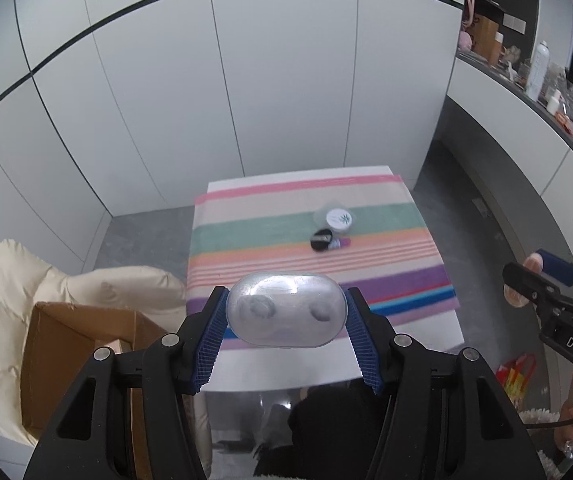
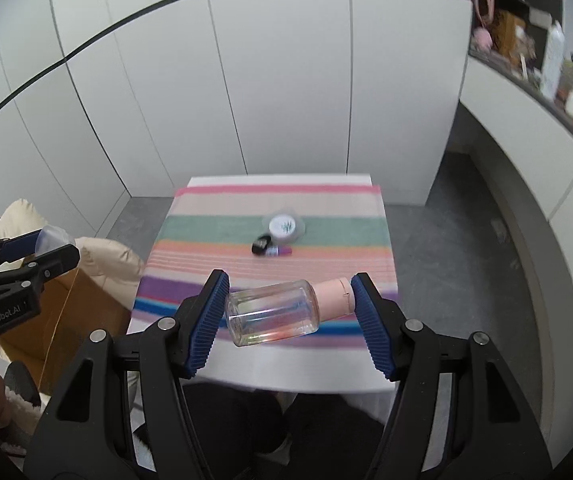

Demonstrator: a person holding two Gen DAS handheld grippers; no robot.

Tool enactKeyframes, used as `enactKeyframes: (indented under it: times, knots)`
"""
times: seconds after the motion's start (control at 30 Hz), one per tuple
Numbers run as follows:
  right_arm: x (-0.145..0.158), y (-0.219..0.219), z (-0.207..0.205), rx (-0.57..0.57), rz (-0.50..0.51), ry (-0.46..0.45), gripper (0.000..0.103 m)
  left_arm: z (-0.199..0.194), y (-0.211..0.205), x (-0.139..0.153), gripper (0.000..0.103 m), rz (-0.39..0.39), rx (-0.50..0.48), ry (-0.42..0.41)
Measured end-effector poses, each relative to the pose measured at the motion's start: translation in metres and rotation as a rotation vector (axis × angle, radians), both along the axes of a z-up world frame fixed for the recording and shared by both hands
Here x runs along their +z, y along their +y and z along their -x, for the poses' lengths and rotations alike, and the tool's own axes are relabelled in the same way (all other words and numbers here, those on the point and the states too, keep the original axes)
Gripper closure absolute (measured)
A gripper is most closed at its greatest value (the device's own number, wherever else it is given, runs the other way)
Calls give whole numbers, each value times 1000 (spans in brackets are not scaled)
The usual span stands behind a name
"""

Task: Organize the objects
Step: 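Lift the clear case and clear bottle and carry both toward the cardboard box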

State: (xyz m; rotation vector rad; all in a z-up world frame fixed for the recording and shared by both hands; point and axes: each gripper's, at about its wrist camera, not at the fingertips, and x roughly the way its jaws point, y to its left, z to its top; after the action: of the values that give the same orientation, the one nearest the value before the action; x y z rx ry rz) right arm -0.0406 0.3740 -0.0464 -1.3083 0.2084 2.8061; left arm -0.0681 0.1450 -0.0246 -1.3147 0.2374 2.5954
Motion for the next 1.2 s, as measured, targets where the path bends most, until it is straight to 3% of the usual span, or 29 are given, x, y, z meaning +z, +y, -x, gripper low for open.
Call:
enactKeyframes:
  times: [0.3, 0.57, 0.9, 1.2]
  knots:
    - [-13, 18, -20, -47, 9, -40, 37, 2, -9, -10, 44, -18, -11, -35]
    - [-16, 2, -8, -19, 6, -53, 37, 8, -46, -14, 44, -28, 73, -43]
    - [-15, -91, 5, 190, 8, -43, 37, -26, -132, -12, 44, -22, 263, -4]
    - [-17, -215, 3, 477, 9, -35, 37, -73, -230, -27, 44, -25, 482, -13]
